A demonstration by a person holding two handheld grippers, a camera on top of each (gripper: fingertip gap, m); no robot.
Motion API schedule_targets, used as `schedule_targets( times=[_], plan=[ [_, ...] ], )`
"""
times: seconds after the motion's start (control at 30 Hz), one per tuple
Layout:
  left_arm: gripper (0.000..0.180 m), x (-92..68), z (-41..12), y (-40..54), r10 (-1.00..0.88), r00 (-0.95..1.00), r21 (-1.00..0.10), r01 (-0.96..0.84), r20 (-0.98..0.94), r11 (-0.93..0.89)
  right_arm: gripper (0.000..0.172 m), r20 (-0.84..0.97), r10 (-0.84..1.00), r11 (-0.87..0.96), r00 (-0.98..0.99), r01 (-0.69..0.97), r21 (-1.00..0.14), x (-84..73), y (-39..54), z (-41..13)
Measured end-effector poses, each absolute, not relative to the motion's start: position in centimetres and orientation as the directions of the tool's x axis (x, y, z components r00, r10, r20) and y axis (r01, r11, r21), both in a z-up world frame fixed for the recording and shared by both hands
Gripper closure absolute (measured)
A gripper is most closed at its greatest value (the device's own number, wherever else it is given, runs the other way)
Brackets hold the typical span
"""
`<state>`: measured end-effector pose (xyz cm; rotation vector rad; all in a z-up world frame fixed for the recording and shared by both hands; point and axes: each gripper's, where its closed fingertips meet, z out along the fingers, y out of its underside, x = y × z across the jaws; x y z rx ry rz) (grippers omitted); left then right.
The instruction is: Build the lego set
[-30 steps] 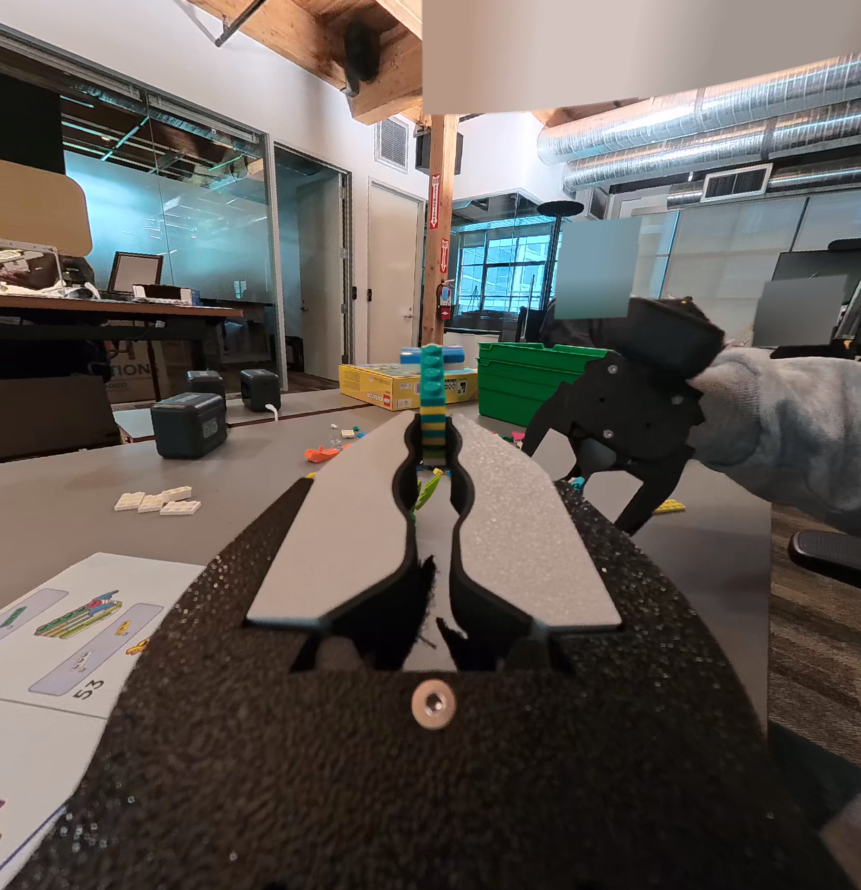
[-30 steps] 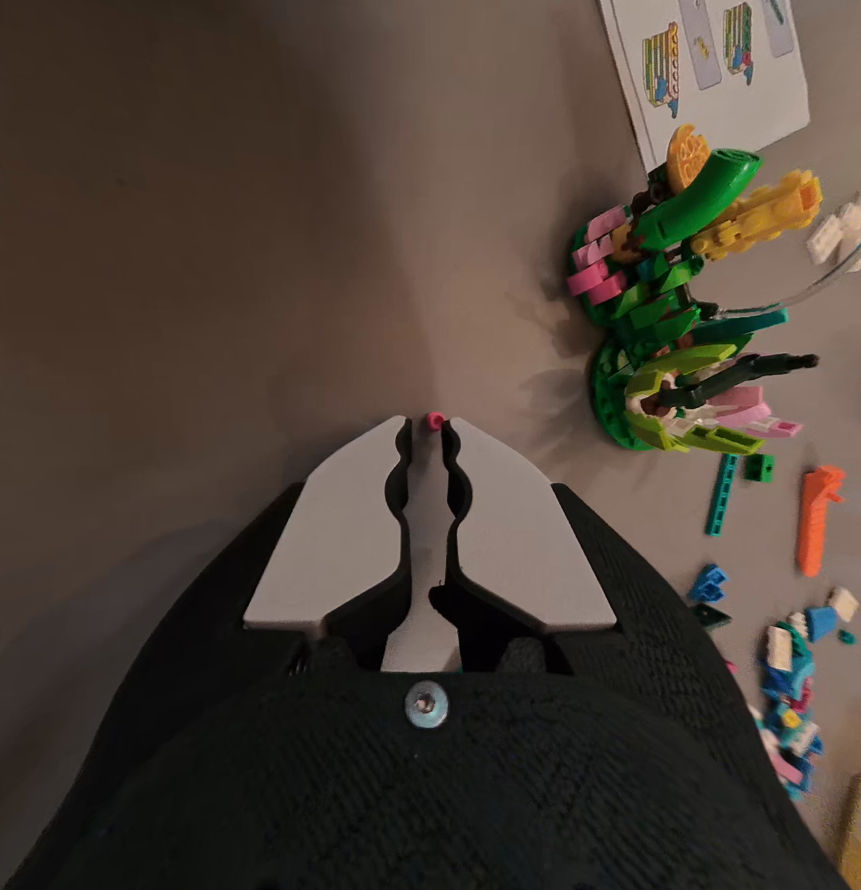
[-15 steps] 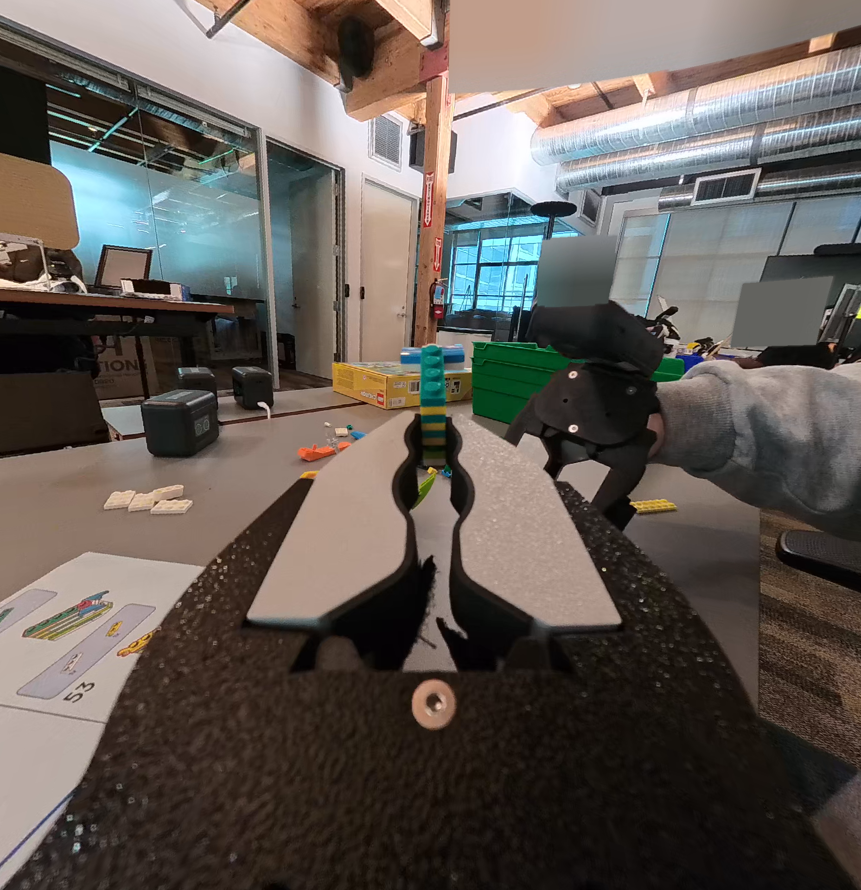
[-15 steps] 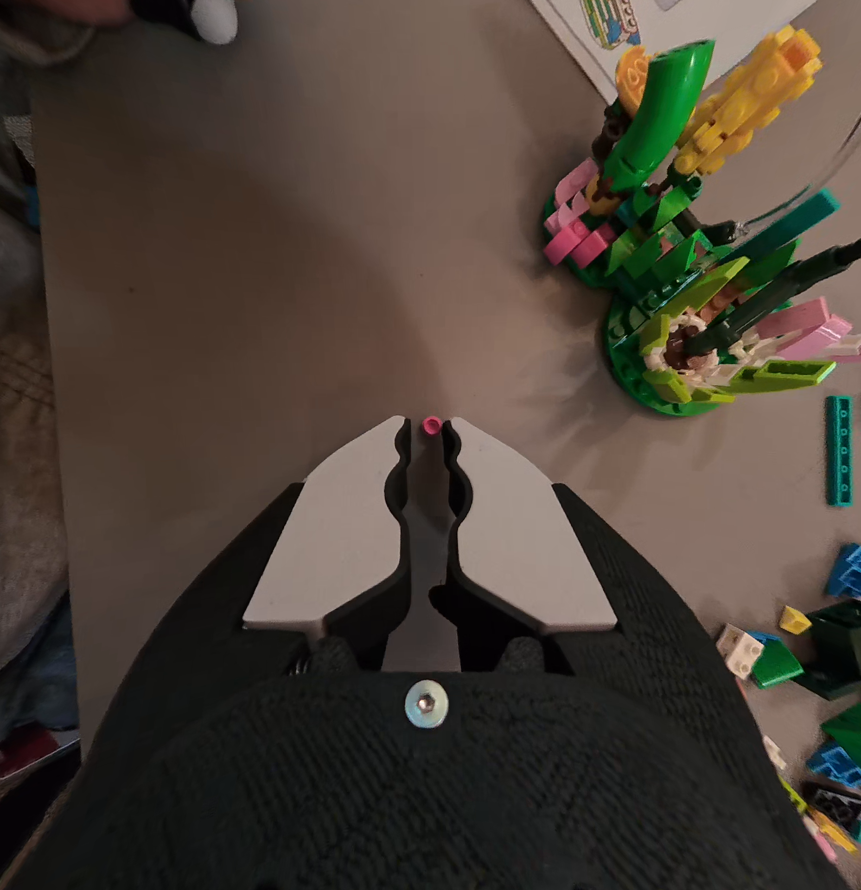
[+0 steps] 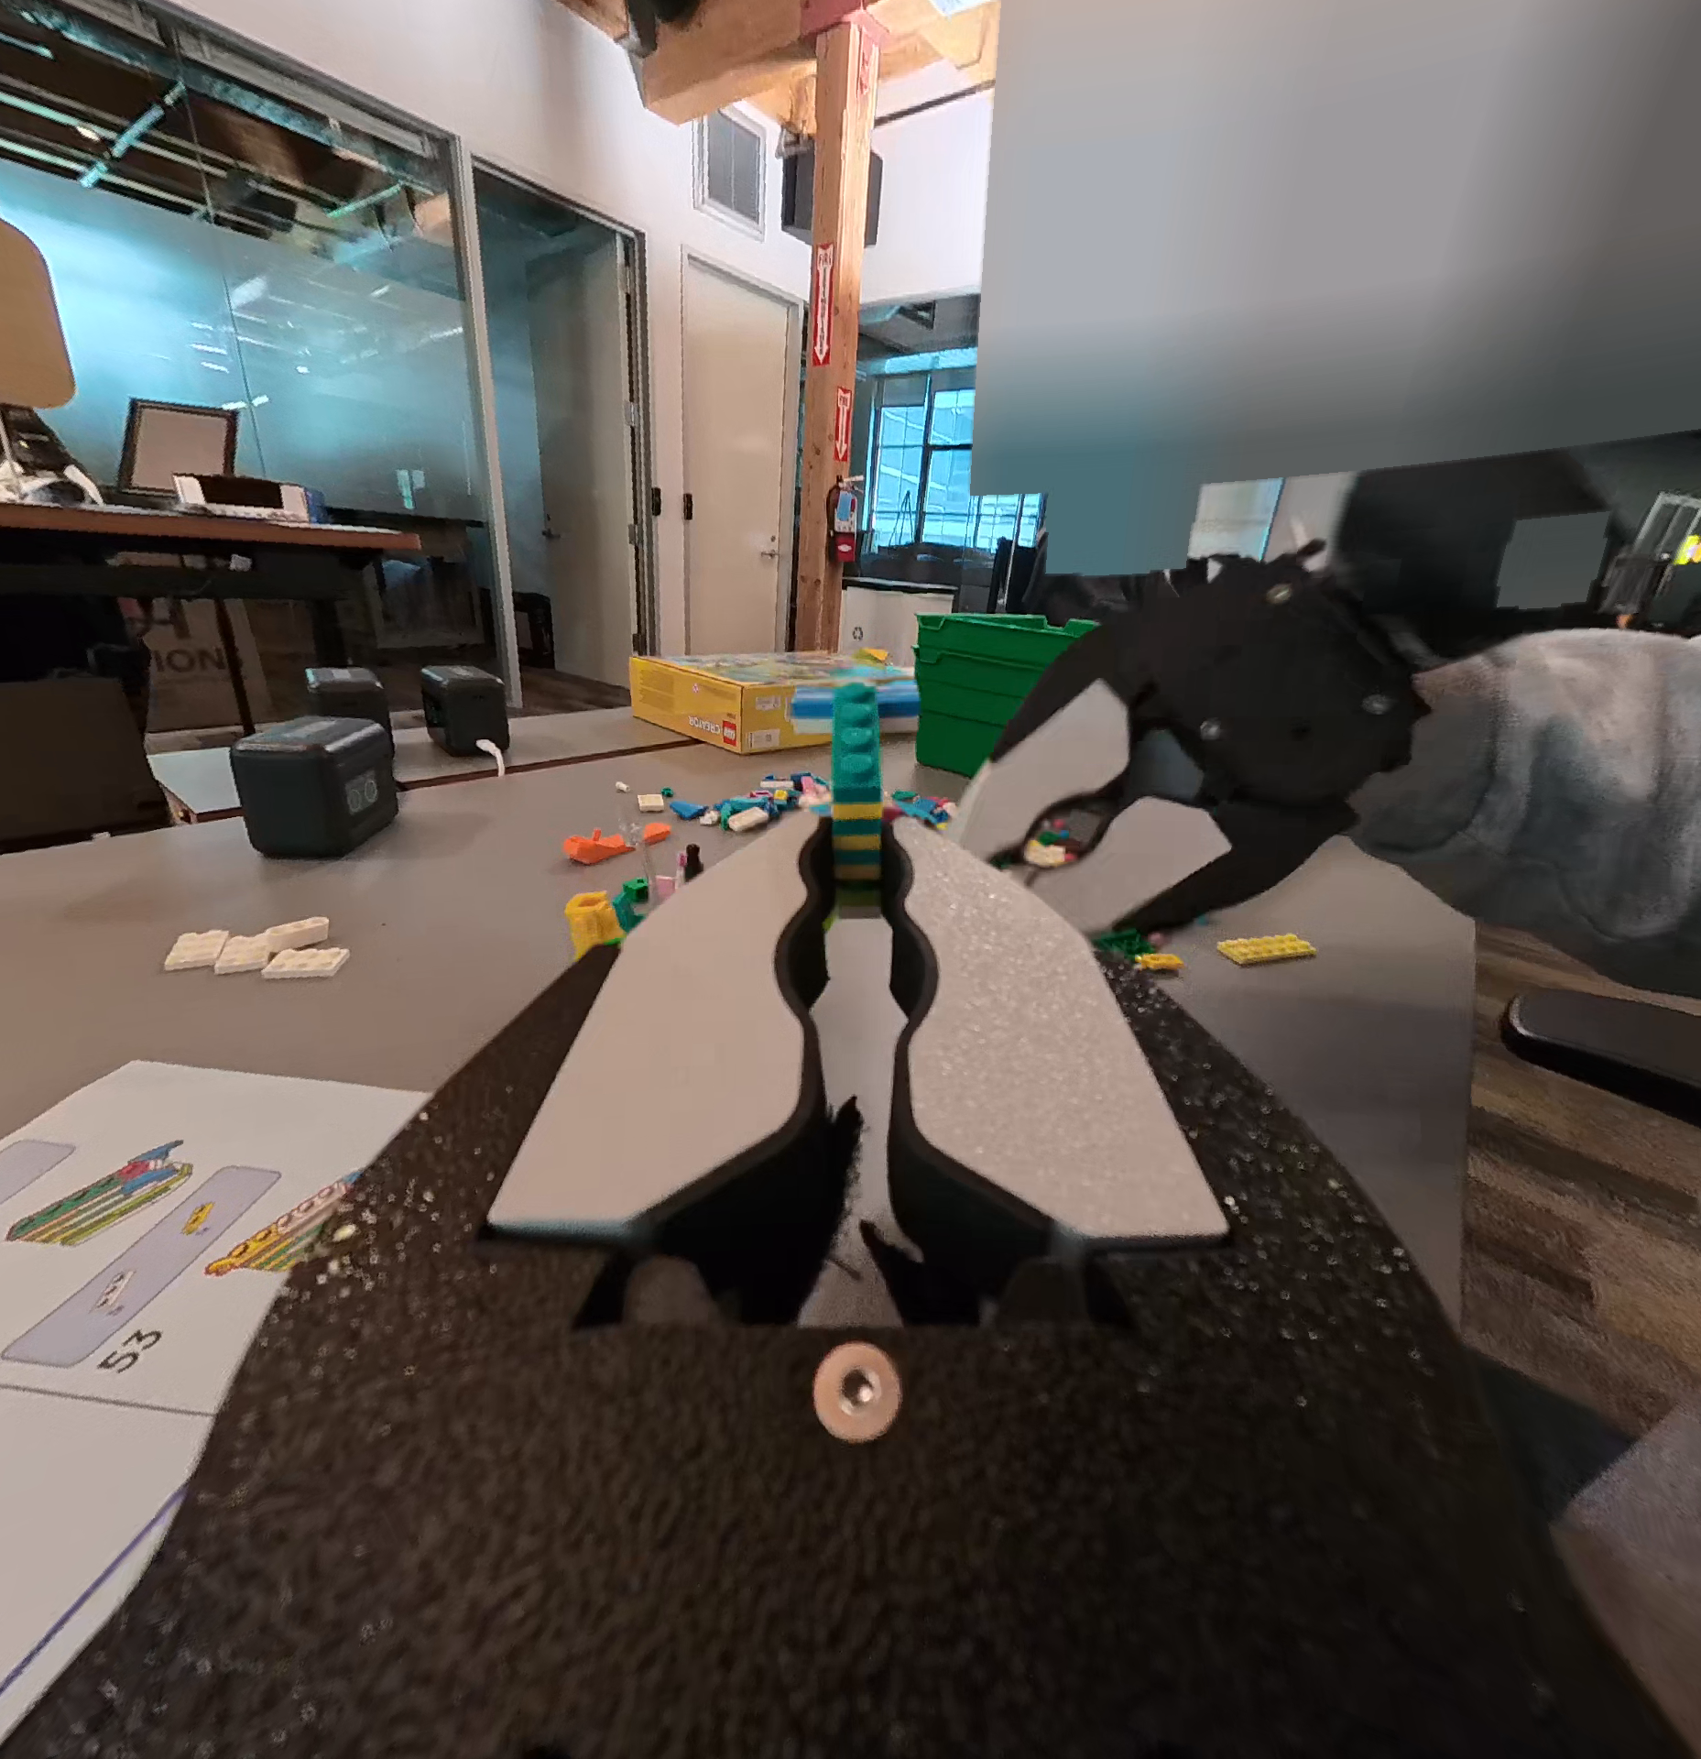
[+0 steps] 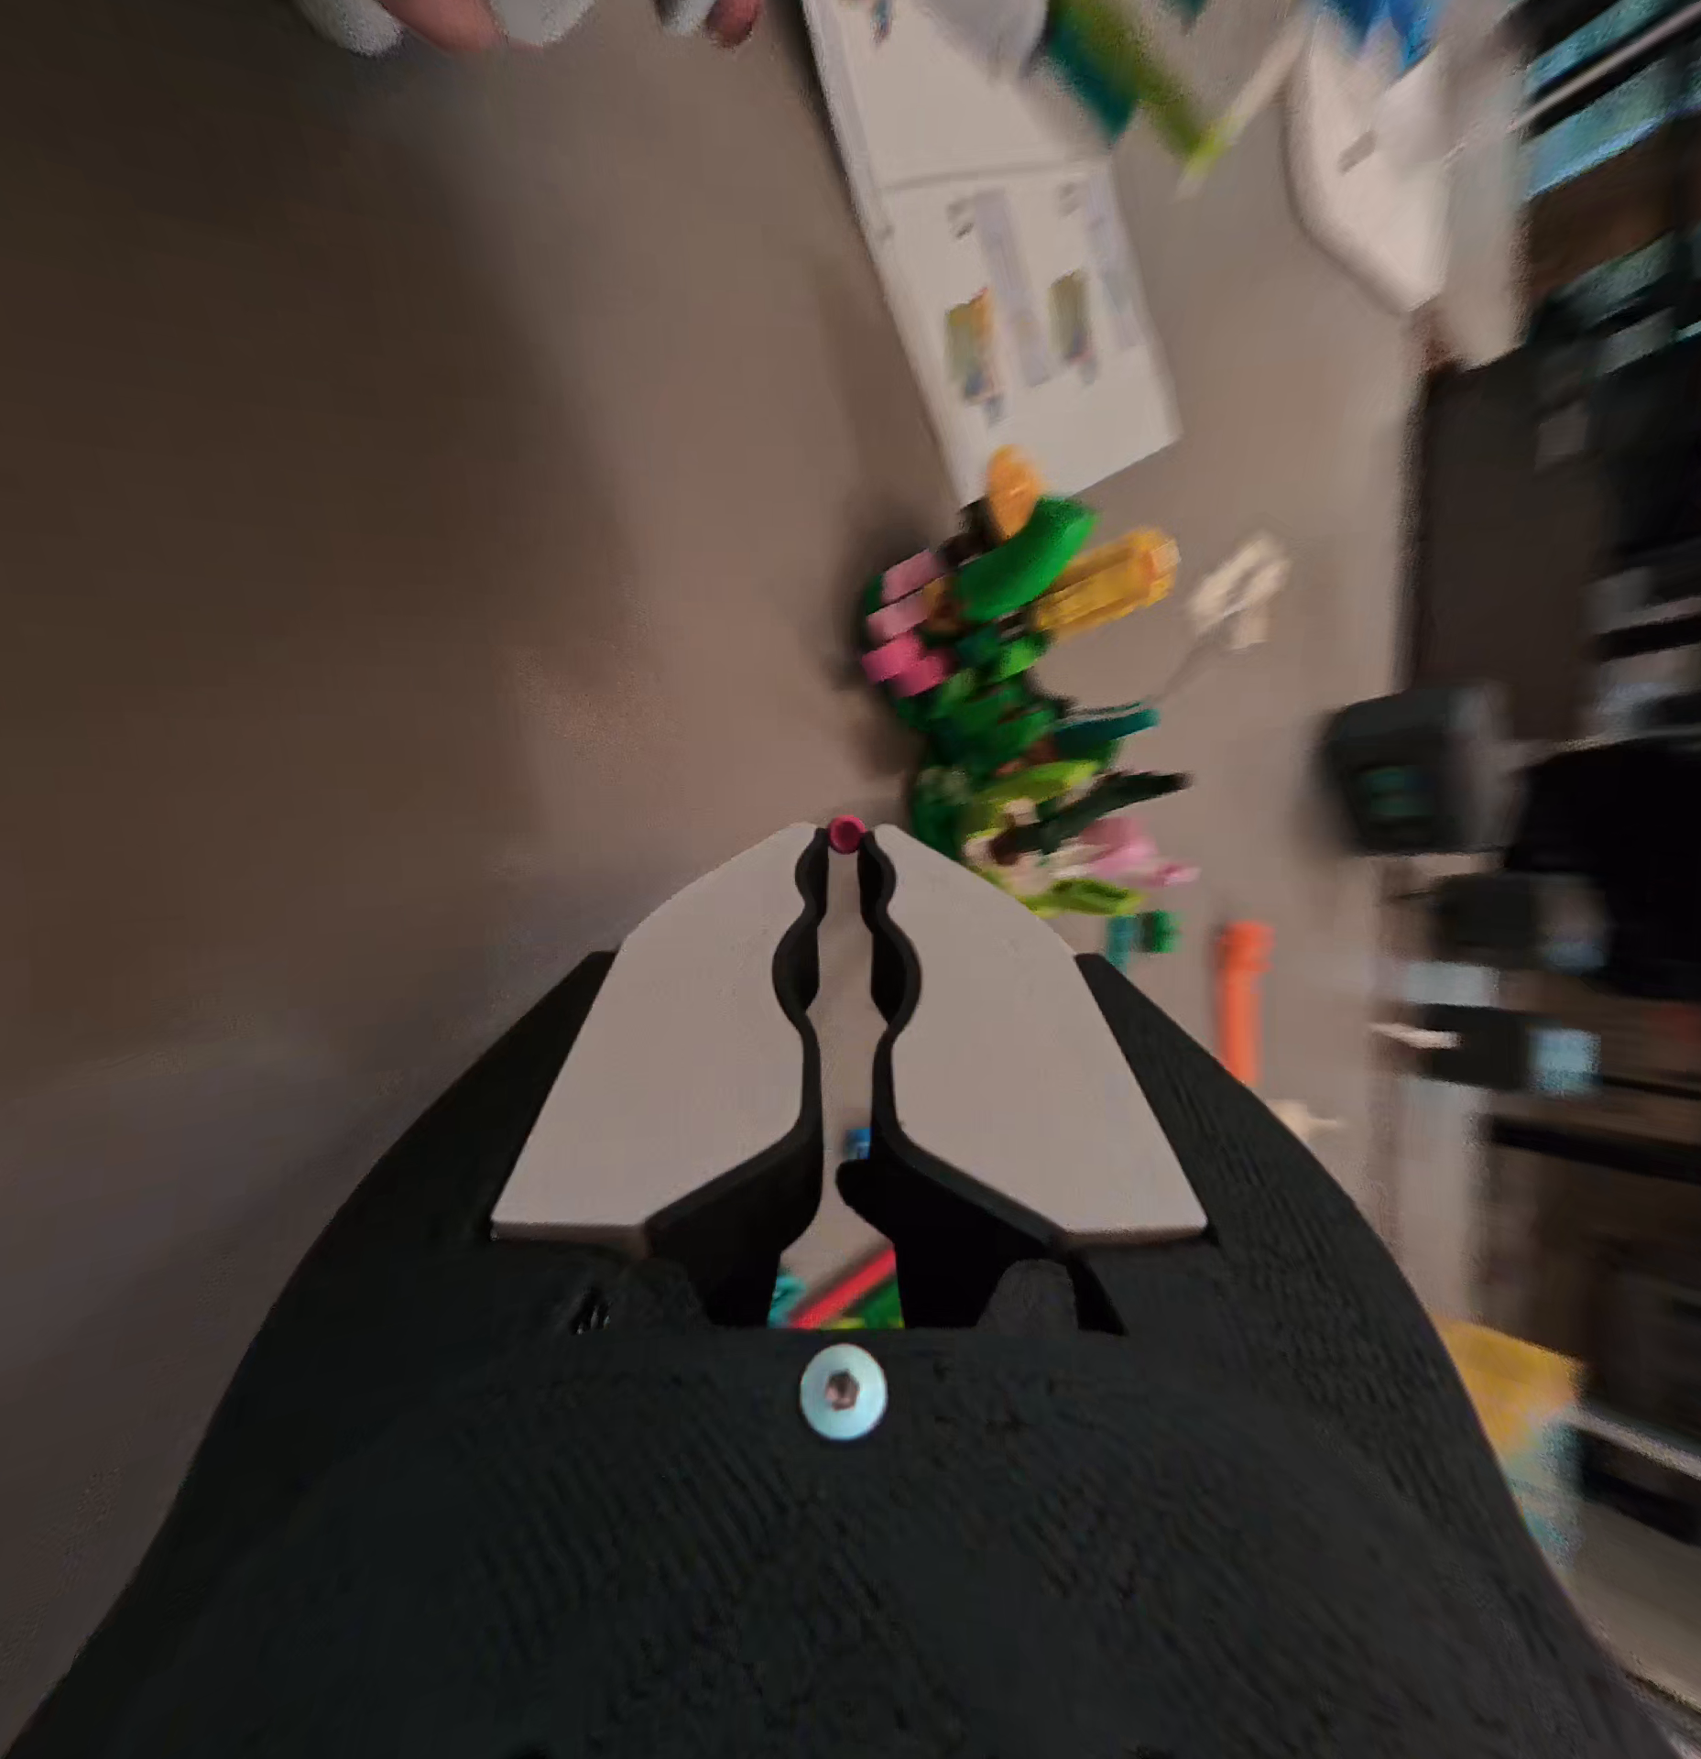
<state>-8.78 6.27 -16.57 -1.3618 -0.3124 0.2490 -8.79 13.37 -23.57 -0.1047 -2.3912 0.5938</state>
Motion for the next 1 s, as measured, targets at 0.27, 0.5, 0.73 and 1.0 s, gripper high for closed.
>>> schedule_targets(
  times=[0.27,0.5,0.73,1.0],
  plan=[
    [0.172,-7.9,-18.0,7.4,0.202,0.957,-0.976,0.189,0.207,0.106,0.168,0.975,-0.220,0.867,0.033,-0.451,0.211,-9.6,10.3,-14.6],
    [0.172,-6.8,-18.3,7.9,0.037,0.937,-0.936,0.343,0.346,0.082,0.167,0.844,-0.418,0.680,0.336,-0.500,0.536,-8.4,7.8,-13.9],
    [0.172,-6.5,-18.1,7.8,-0.018,0.927,-0.923,0.375,0.375,0.084,0.167,0.697,-0.539,0.474,0.474,-0.513,0.716,-7.5,7.9,-14.4],
    [0.172,-6.3,-18.1,7.8,-0.031,0.928,-0.925,0.372,0.370,0.084,0.167,0.606,-0.614,0.360,0.505,-0.504,0.785,-7.0,8.9,-15.7]
  ],
)
